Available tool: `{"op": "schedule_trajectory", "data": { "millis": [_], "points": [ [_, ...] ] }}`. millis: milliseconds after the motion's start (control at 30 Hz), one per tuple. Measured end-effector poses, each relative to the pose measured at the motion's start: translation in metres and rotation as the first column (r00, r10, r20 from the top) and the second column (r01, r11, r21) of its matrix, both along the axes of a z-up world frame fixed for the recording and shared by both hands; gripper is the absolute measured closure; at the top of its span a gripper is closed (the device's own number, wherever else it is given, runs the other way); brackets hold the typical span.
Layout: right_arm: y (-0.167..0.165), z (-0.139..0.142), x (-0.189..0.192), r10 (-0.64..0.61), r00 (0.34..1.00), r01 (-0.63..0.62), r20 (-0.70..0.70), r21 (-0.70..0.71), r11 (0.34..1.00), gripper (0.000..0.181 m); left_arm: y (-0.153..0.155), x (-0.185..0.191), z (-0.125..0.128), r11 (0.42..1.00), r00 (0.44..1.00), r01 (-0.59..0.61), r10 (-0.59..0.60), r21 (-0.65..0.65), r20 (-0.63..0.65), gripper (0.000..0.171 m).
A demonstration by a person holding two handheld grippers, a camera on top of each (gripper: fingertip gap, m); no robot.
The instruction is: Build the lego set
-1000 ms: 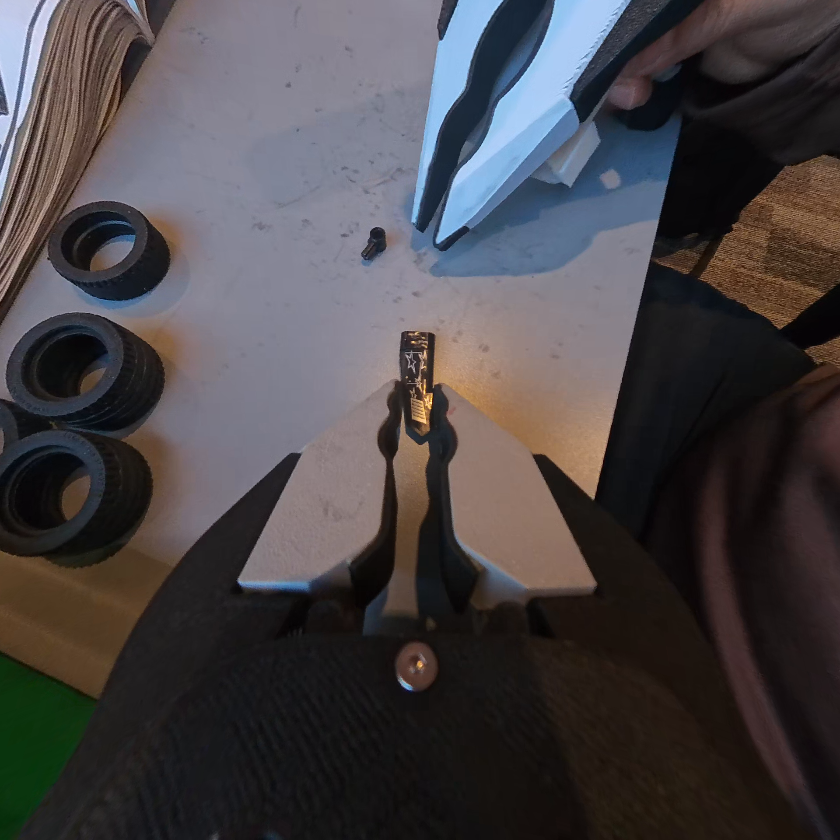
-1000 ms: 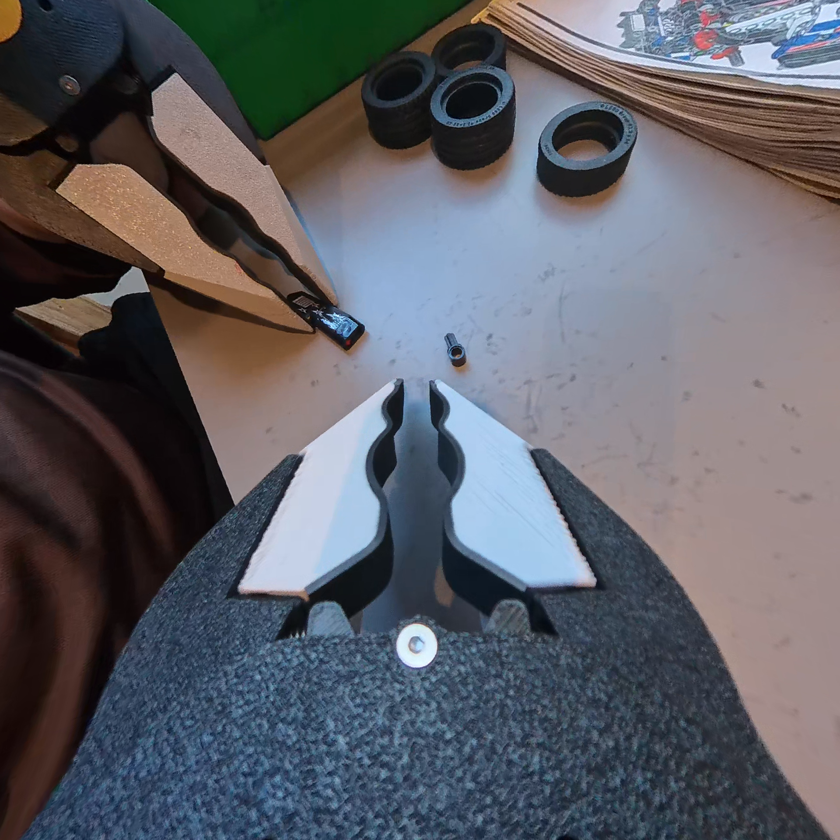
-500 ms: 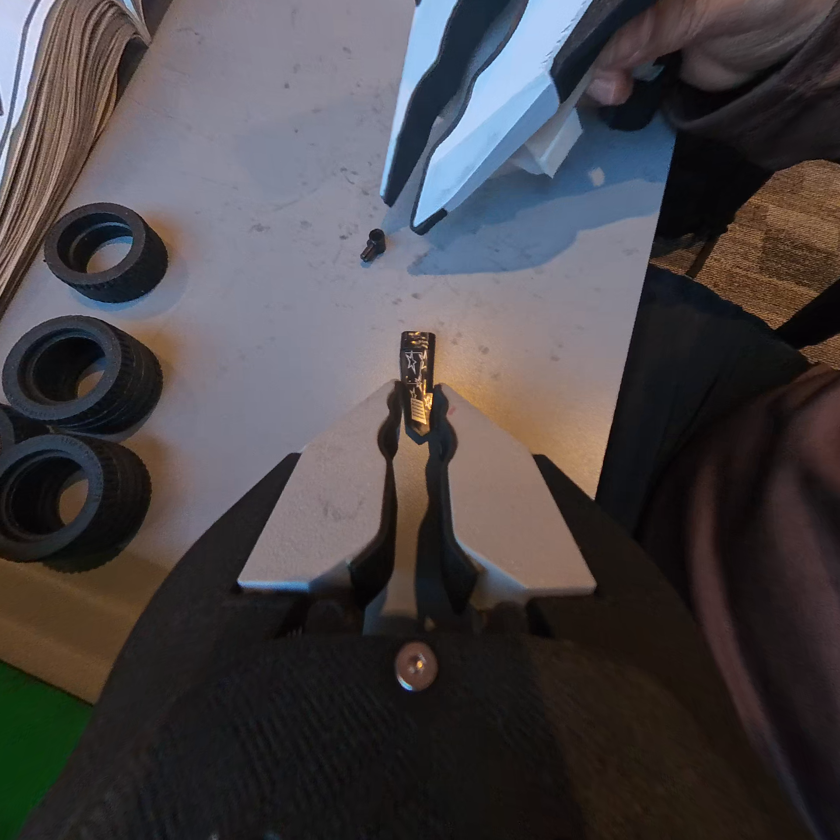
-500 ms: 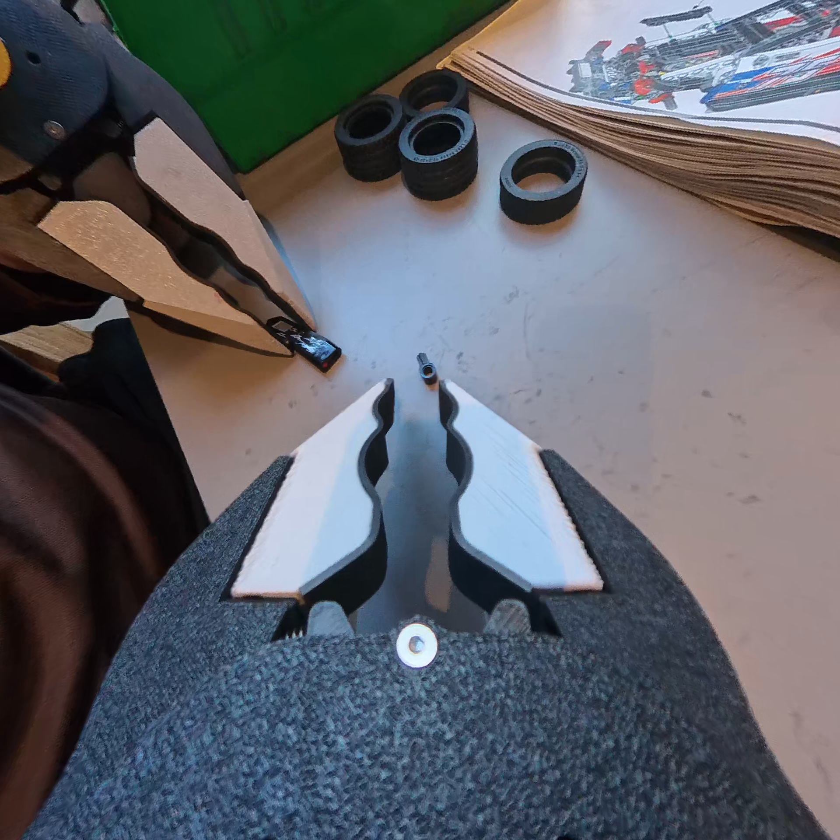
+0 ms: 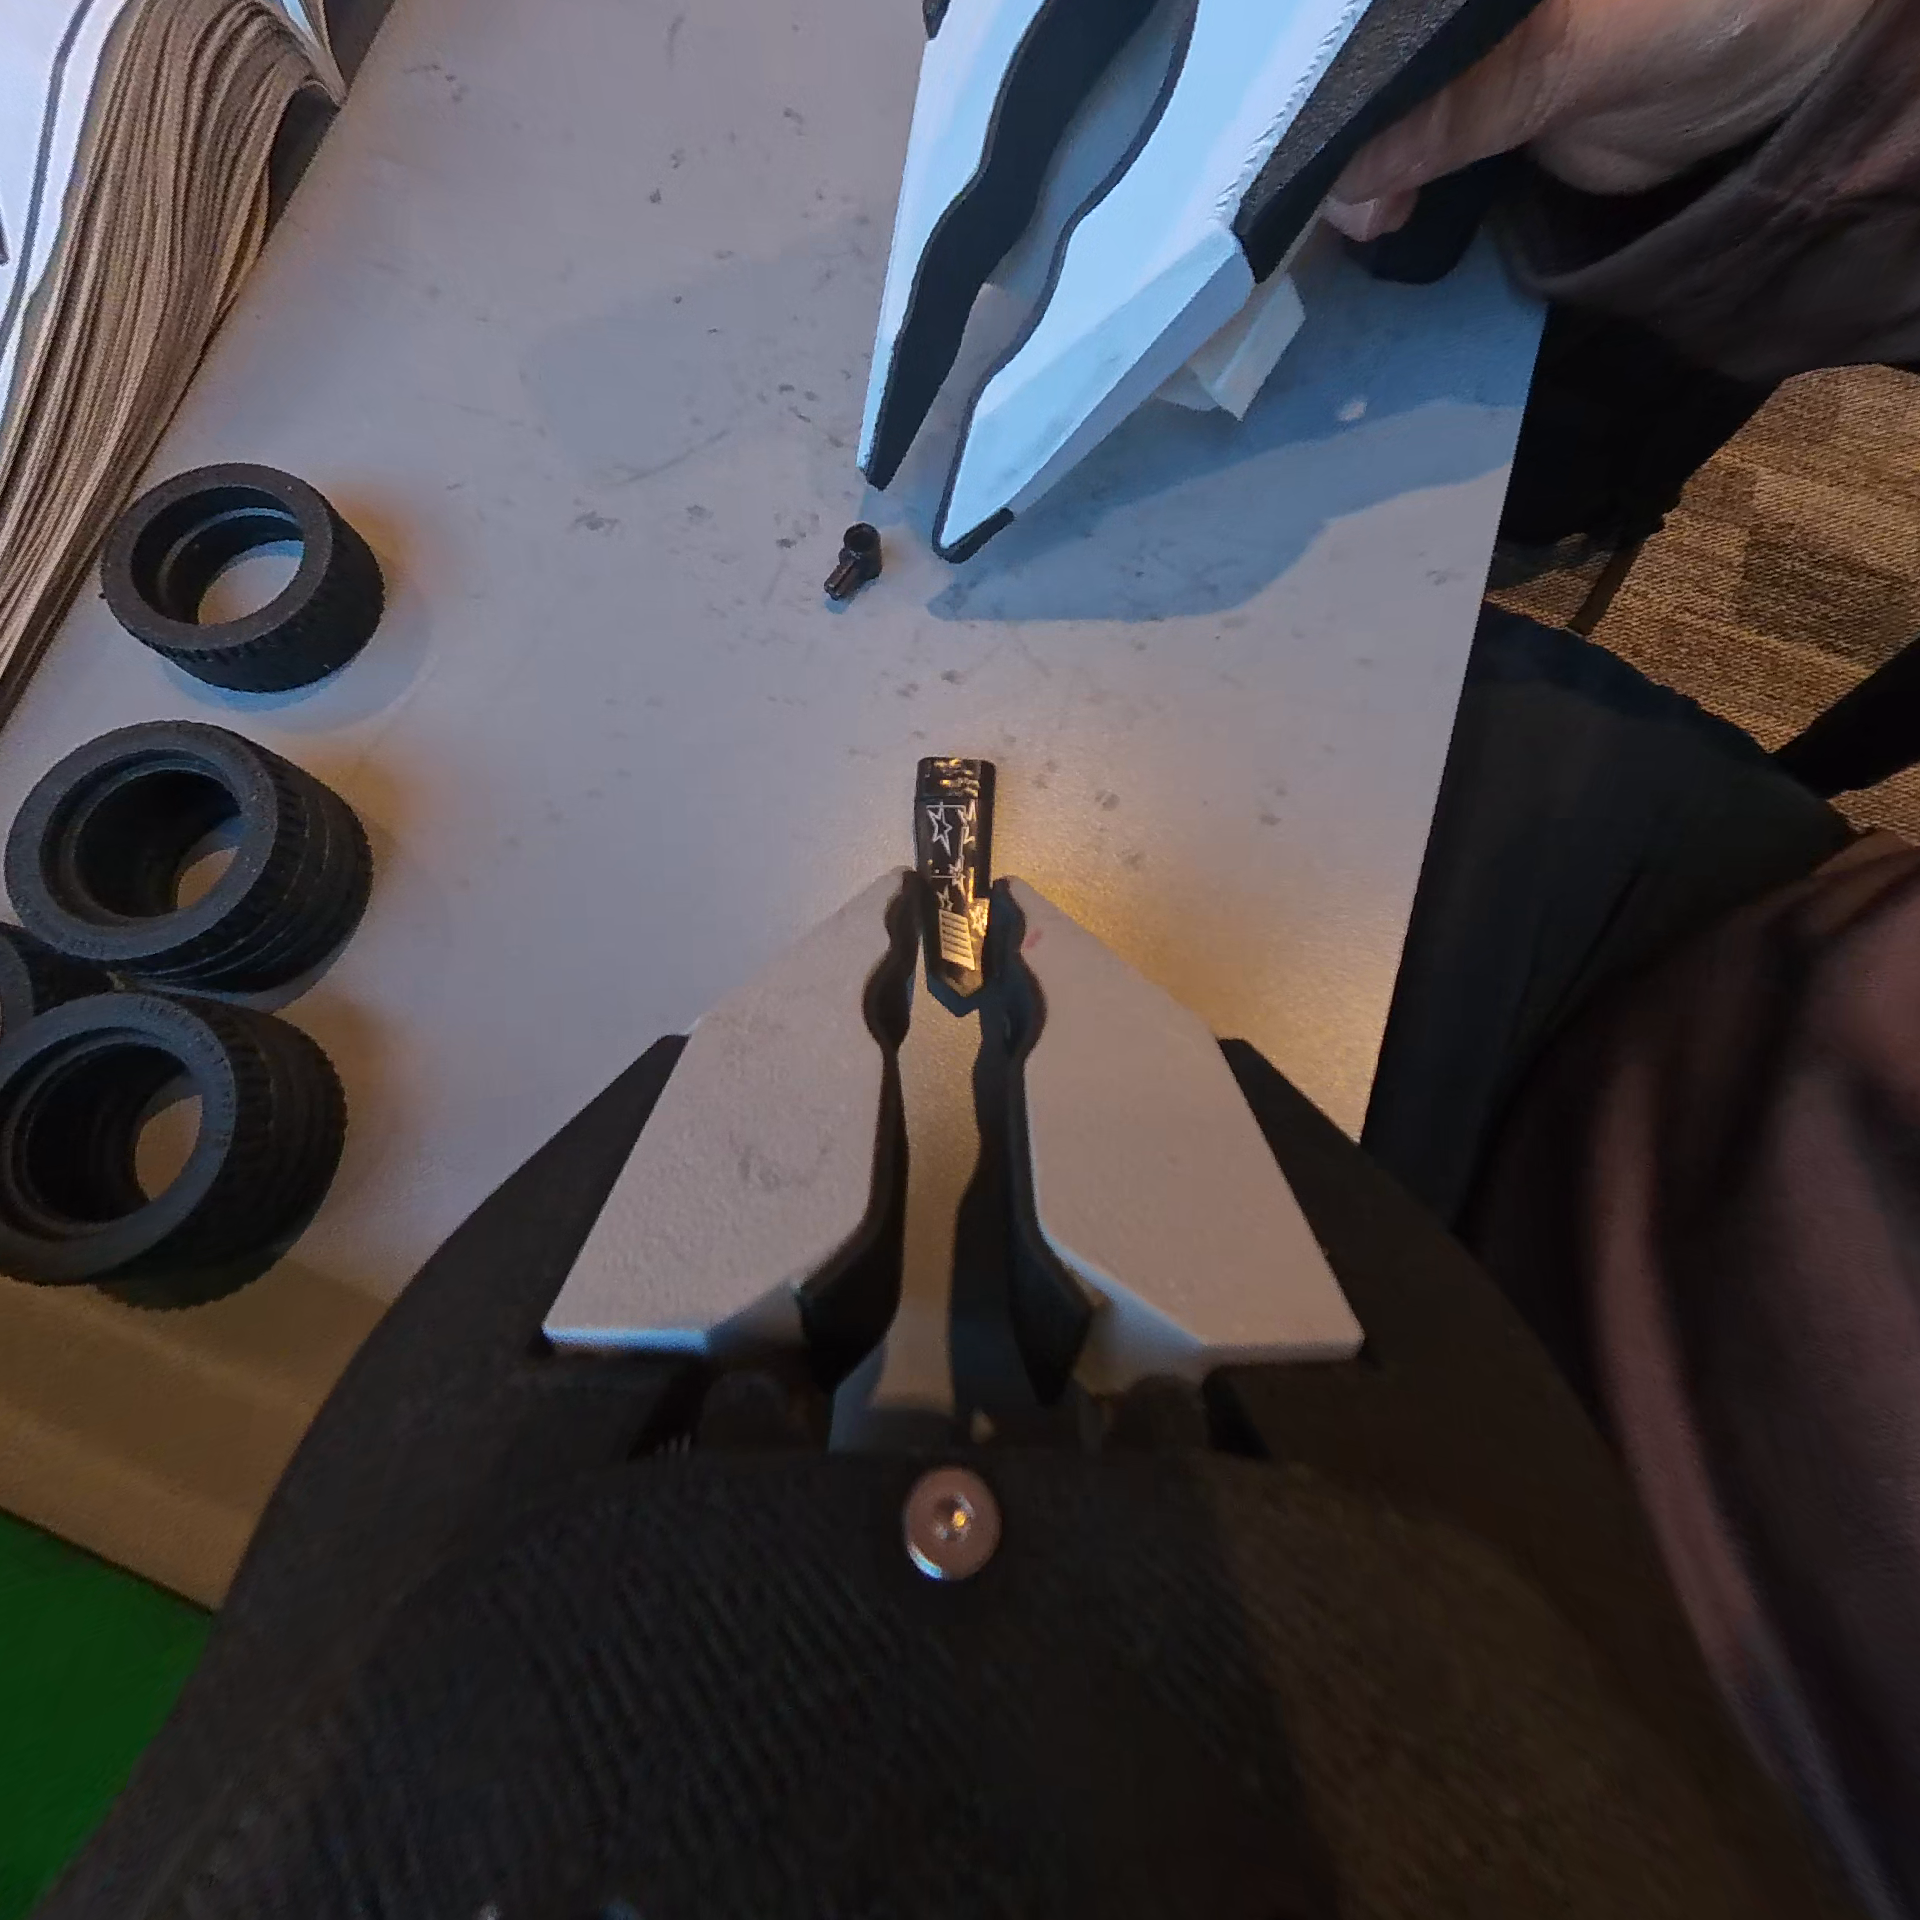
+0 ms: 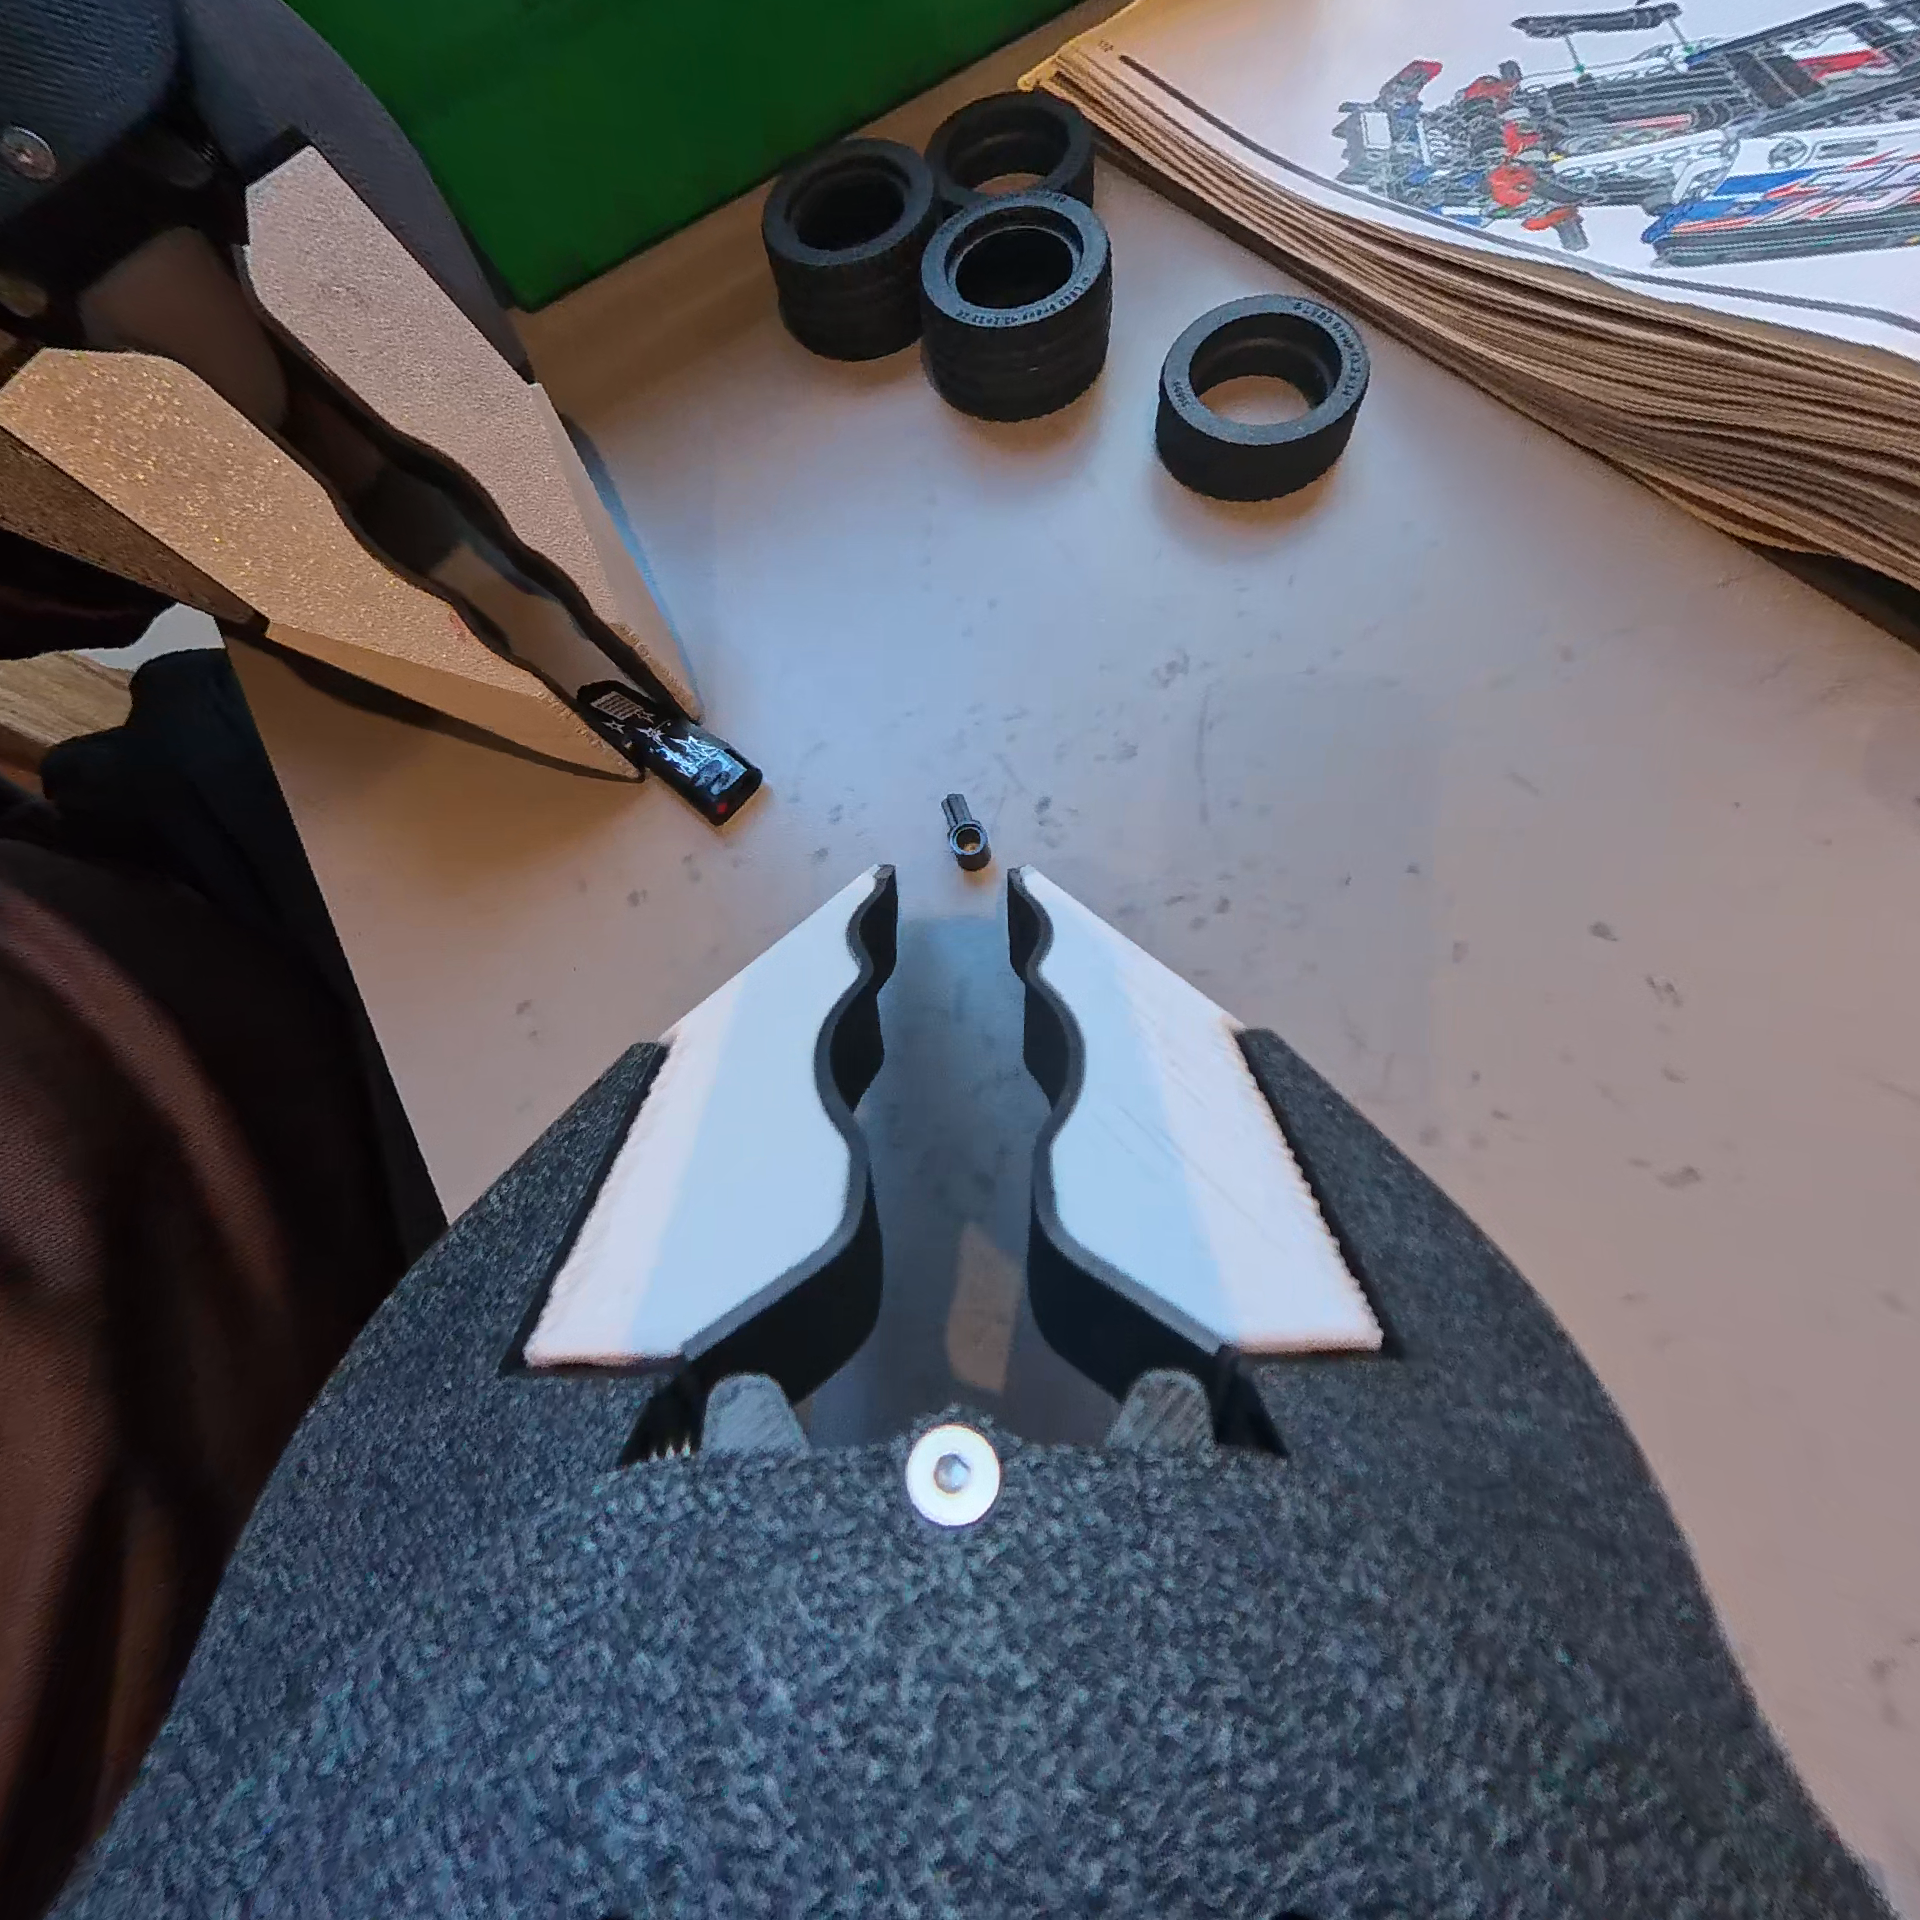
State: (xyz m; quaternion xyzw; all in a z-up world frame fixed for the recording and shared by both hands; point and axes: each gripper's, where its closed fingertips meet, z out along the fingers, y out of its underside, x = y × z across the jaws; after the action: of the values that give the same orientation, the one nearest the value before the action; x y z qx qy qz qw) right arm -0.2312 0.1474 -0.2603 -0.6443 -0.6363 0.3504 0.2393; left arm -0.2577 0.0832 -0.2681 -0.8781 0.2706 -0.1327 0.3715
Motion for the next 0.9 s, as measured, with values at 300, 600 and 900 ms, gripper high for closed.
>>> {"op": "schedule_trajectory", "data": {
  "millis": [300, 600, 900],
  "points": [
    [0.0022, -0.0012, -0.0065, 0.019, 1.000, -0.019, 0.005, 0.024, 1.000, 0.160, -0.0001, -0.0001, 0.0001, 1.000, 1.000, 0.000, 0.000, 0.000, 0.000, 0.162],
    [-0.0005, -0.0071, -0.0098, 0.045, 0.998, -0.048, 0.040, 0.068, 0.997, 0.173, -0.0002, 0.0003, 0.0002, 1.000, 1.000, 0.005, -0.005, 0.003, -0.004, 0.162],
    [-0.0008, -0.0051, -0.0098, 0.039, 0.999, -0.041, 0.027, 0.079, 0.996, 0.174, -0.0008, 0.0059, 0.0003, 0.999, 0.999, 0.051, -0.051, 0.012, -0.017, 0.162]
  ]
}}
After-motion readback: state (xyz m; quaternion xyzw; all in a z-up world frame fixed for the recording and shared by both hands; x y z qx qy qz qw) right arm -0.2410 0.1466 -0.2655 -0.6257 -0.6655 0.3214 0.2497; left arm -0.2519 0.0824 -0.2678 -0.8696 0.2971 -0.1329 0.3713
